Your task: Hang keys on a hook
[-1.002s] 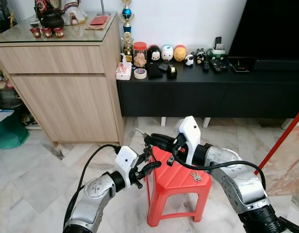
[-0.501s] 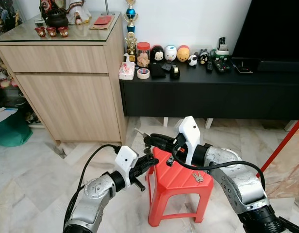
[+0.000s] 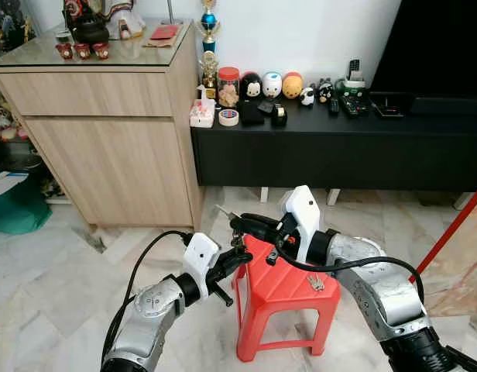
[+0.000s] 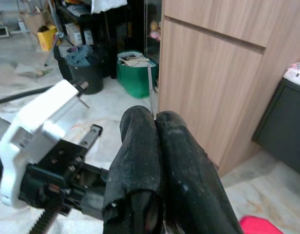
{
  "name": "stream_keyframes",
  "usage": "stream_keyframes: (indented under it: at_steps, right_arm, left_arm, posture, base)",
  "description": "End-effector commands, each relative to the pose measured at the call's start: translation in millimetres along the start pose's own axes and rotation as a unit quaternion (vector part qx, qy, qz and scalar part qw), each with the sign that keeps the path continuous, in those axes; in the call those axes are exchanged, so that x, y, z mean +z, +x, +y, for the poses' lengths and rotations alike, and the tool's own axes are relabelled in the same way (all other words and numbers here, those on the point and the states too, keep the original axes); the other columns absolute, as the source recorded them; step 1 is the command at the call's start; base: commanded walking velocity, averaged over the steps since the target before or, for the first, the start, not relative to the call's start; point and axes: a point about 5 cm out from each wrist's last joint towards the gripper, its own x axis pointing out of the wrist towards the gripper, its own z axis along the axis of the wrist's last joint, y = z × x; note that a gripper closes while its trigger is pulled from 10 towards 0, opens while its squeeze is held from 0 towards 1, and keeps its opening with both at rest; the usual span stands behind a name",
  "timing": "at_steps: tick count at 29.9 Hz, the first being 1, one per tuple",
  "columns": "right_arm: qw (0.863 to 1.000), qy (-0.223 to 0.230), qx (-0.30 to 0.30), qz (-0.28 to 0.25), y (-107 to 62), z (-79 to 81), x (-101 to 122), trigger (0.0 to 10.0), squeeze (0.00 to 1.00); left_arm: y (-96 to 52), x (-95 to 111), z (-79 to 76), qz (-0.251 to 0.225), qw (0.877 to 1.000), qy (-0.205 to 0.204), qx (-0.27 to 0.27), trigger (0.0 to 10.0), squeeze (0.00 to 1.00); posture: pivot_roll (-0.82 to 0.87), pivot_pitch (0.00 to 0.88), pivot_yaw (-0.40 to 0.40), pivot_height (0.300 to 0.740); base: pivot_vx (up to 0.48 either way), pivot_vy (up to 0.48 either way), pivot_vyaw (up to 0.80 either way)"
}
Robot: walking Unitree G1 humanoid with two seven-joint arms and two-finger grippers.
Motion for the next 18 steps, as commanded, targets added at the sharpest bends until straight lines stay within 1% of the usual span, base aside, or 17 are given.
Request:
stream_keyframes:
  at_steps: [1,3,12,14,15,18]
  right_arm:
    - [1.0,-0.012,-0.005,0.001,-3.4,-0.7,0.6,10.0,0.0]
    - [1.0,-0.01,-0.018,0.015,-9.2,-5.3,-6.0,10.0,0.0]
    - [0.997,0.004,-0.059,0.044,-21.1,-15.9,-20.5,10.0,0.0]
    - [0.996,0.008,-0.068,0.055,-23.9,-17.8,-26.6,10.0,0.0]
    - [0.995,0.012,-0.077,0.068,-26.7,-20.2,-33.3,10.0,0.0]
    - [0.993,0.016,-0.083,0.078,-29.3,-22.0,-39.1,10.0,0.0]
  left_arm:
    - [-2.3,2.3,0.4,-0.002,1.0,0.004,-0.002,0.0,0.0]
    - [-3.8,0.3,1.2,0.003,1.0,0.003,-0.001,0.0,0.0]
    - [-8.1,-3.3,2.7,0.014,1.0,0.004,0.003,0.0,0.0]
    - [-9.3,-4.5,3.0,0.017,1.0,0.004,0.003,0.0,0.0]
    - [-10.7,-5.7,3.1,0.02,1.0,0.005,0.003,0.0,0.0]
    - [-12.2,-7.5,3.1,0.026,1.0,0.005,0.002,0.0,0.0]
  posture:
    - [0.02,0.0,-0.04,0.74]
    - [0.02,0.0,-0.04,0.74]
    - [0.02,0.0,-0.038,0.74]
    - [0.02,0.0,-0.038,0.74]
    - [0.02,0.0,-0.038,0.74]
    - [0.02,0.0,-0.038,0.74]
  base:
    - [0.0,0.0,0.0]
    - [0.0,0.0,0.0]
    - [0.0,0.0,0.0]
    - [0.0,0.0,0.0]
    - [0.0,0.0,0.0]
    - [0.0,0.0,0.0]
